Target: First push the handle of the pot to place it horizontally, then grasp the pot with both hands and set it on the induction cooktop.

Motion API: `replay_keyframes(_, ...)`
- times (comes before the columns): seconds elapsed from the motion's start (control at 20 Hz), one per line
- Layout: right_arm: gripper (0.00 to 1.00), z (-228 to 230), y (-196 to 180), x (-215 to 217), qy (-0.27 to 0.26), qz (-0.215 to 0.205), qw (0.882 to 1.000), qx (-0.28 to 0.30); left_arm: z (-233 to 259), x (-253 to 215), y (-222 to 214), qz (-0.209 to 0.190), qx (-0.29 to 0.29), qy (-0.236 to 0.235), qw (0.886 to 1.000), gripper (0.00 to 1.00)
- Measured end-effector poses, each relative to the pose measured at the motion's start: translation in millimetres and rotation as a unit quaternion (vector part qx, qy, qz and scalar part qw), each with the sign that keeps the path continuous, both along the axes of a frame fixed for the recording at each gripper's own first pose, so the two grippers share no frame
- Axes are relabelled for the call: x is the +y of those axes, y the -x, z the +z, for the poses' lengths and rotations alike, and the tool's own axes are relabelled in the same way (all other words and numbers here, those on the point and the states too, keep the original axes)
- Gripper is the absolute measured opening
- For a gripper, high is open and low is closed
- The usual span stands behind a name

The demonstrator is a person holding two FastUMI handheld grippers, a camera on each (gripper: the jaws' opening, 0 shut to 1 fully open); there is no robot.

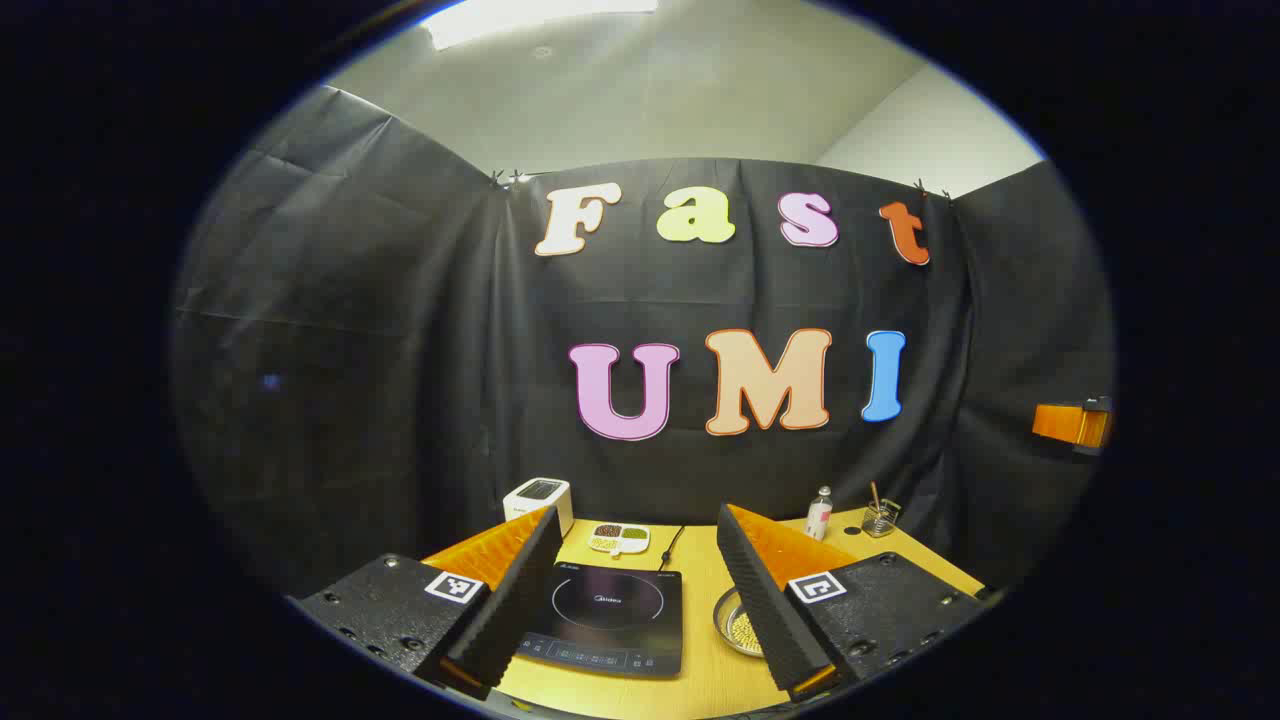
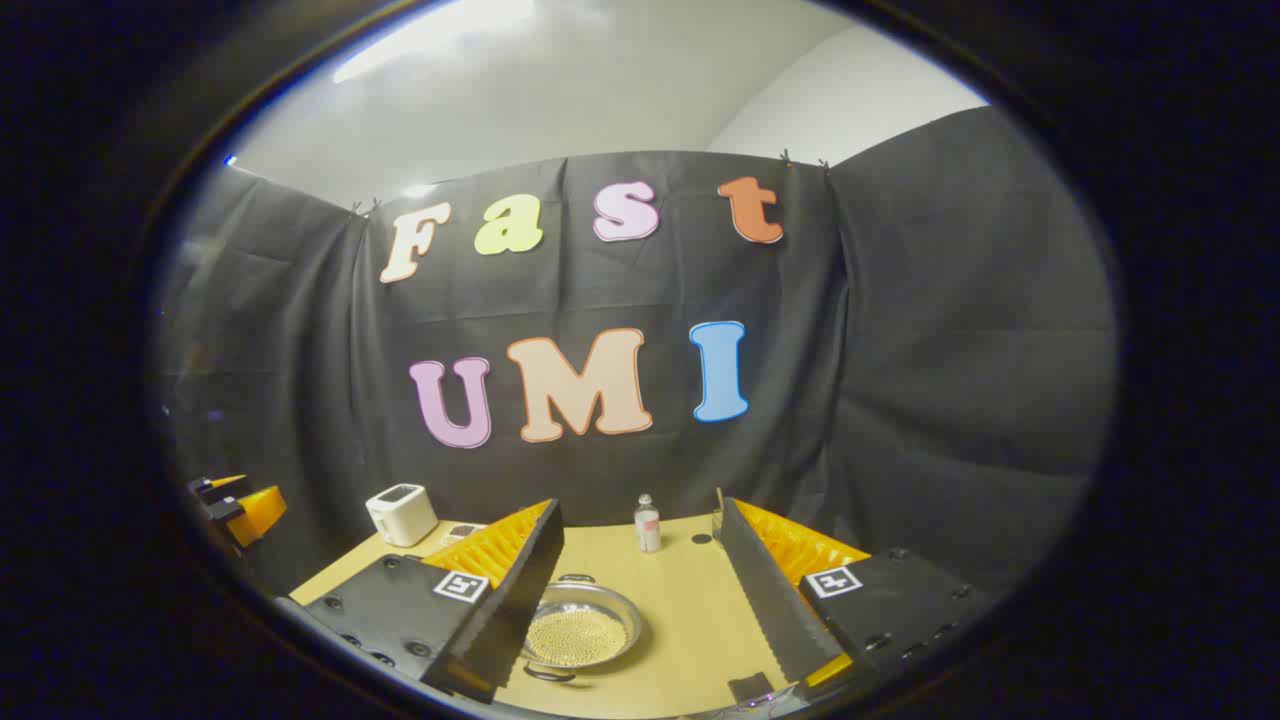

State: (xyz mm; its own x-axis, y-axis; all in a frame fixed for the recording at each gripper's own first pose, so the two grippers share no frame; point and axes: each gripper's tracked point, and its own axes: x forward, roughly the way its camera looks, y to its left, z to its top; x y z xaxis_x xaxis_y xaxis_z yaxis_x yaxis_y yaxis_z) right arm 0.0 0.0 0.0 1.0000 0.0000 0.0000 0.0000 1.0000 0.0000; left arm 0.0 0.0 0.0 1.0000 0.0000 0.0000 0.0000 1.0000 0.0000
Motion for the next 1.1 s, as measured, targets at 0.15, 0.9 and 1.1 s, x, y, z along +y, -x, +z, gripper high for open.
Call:
replay_keyframes(0.15,0.98,-3,-2,3,0.007,0.000,1.000,0.004,-1,3,-2,0.003,0.003,0.002,1.000,0.92)
replay_keyframes(0.9,0.98,-29,-6,7,-0.011,-0.007,0.999,0.031,-24,2,-4,-0.009,0.032,0.013,0.999,0.95)
replay_keyframes(1.1,0.98,-33,-4,9,-0.020,-0.007,0.999,0.038,-28,5,-3,-0.009,0.038,0.012,0.999,0.92)
